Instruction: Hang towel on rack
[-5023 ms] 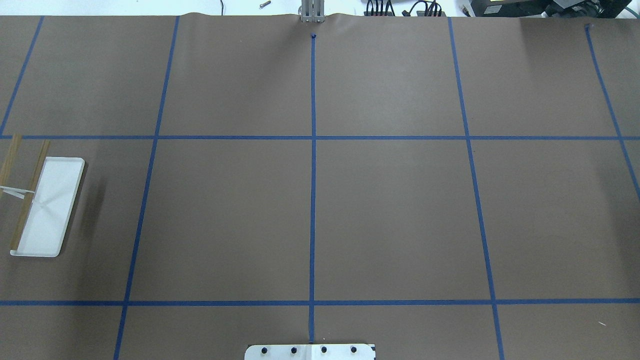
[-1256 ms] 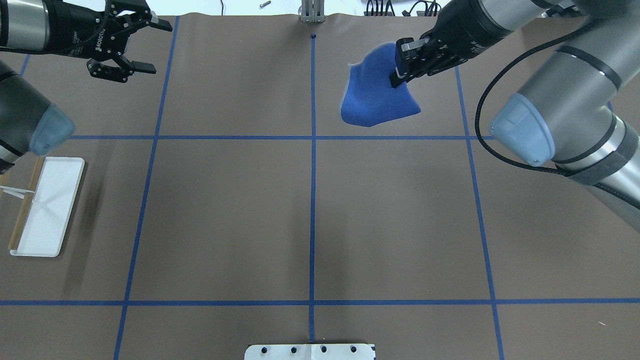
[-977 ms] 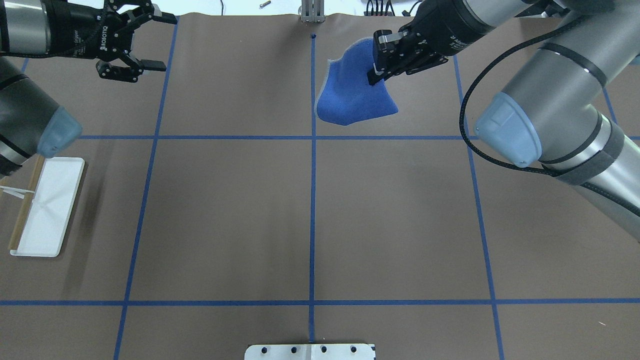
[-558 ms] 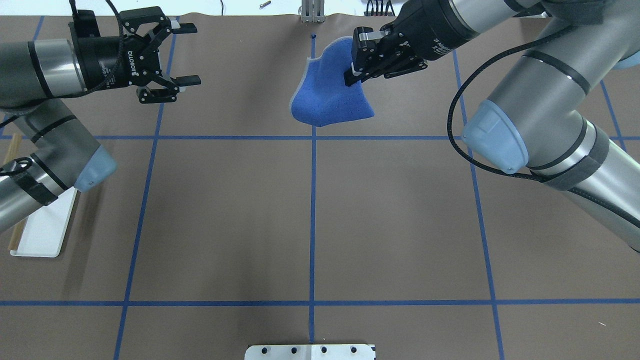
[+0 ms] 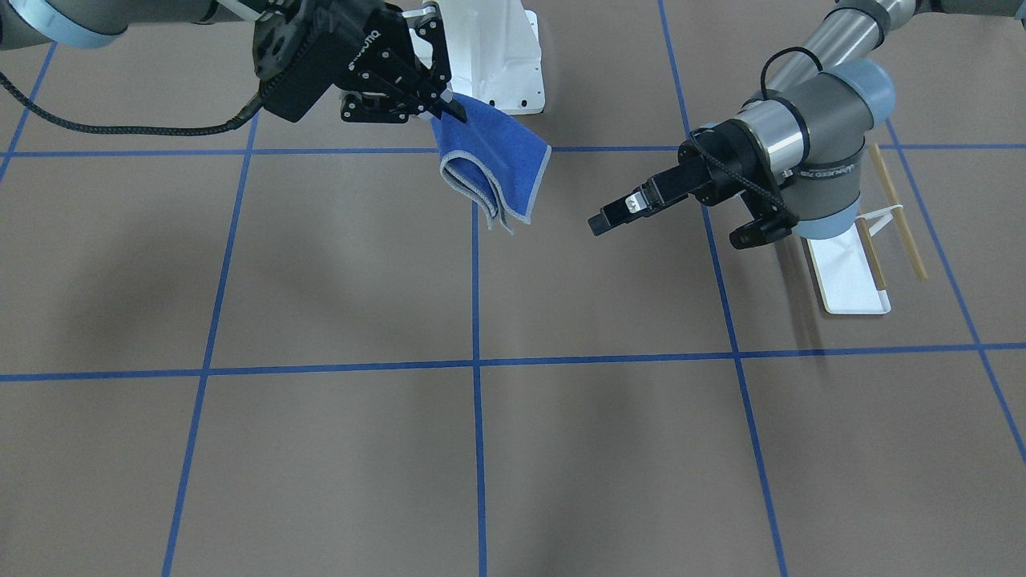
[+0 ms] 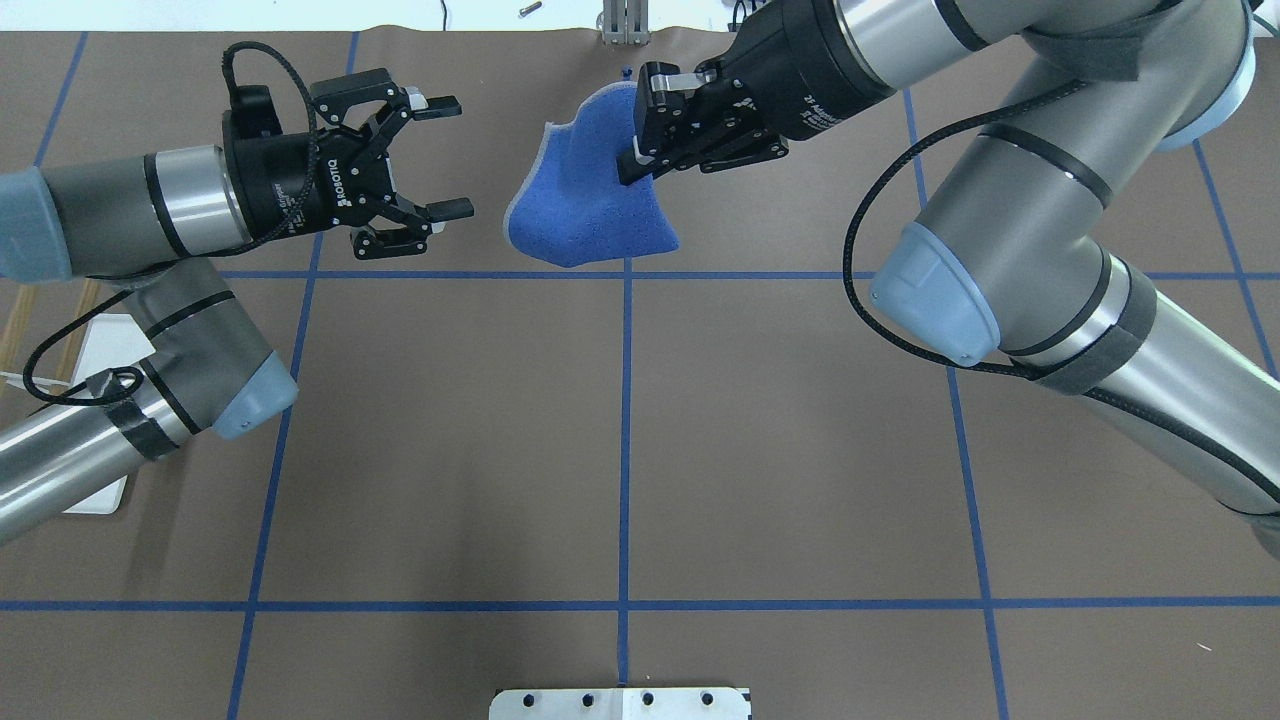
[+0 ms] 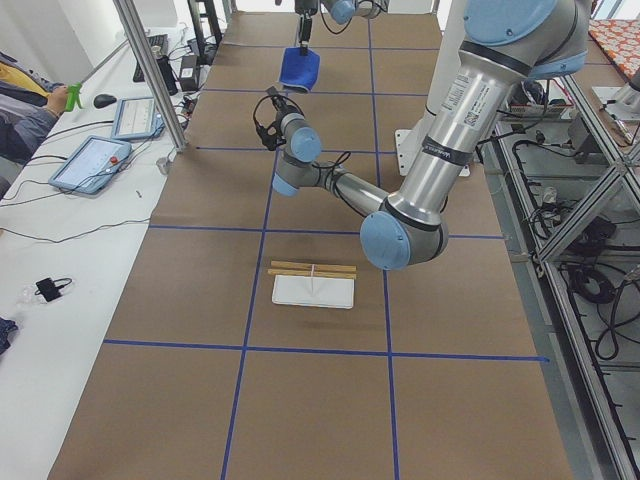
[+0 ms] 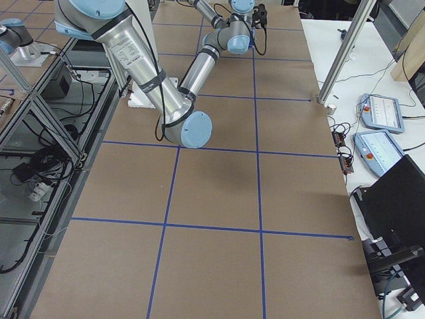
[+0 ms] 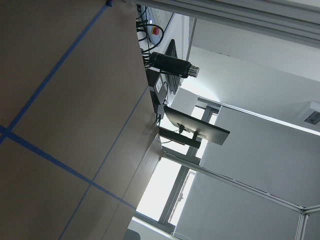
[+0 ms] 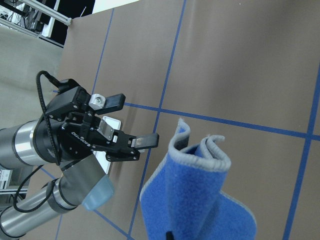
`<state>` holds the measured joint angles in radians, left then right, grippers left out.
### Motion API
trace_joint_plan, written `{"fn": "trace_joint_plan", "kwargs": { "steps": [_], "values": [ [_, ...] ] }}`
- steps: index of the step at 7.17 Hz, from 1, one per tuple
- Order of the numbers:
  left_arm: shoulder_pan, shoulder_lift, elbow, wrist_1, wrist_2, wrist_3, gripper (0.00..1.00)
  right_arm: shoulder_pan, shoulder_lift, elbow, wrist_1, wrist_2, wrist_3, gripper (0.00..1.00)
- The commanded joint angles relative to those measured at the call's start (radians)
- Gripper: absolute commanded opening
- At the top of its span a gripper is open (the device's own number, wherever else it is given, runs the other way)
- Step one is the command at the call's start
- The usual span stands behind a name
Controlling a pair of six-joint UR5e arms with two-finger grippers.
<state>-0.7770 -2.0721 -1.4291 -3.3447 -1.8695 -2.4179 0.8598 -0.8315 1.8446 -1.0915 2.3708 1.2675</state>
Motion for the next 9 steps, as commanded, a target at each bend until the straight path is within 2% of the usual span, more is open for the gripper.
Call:
{"fn": "trace_joint_plan", "kwargs": {
  "steps": [1,5,7,9],
  "values": [
    [0.027,-0.011,-0.002,-0.030,0.001,0.007,0.98,-0.008,0.012,-0.007,0.008,-0.007,0.003,0.00],
    [0.058,-0.011,-0.013,-0.085,0.004,-0.003,0.98,-0.010,0.041,-0.015,0.019,-0.007,0.006,0.00],
    [0.100,-0.011,-0.004,-0.143,0.076,-0.003,0.98,-0.011,0.042,-0.016,0.030,-0.007,0.006,0.00],
    [0.100,-0.011,-0.007,-0.148,0.082,-0.006,0.98,-0.013,0.042,-0.024,0.035,-0.007,0.006,0.00]
  ]
}}
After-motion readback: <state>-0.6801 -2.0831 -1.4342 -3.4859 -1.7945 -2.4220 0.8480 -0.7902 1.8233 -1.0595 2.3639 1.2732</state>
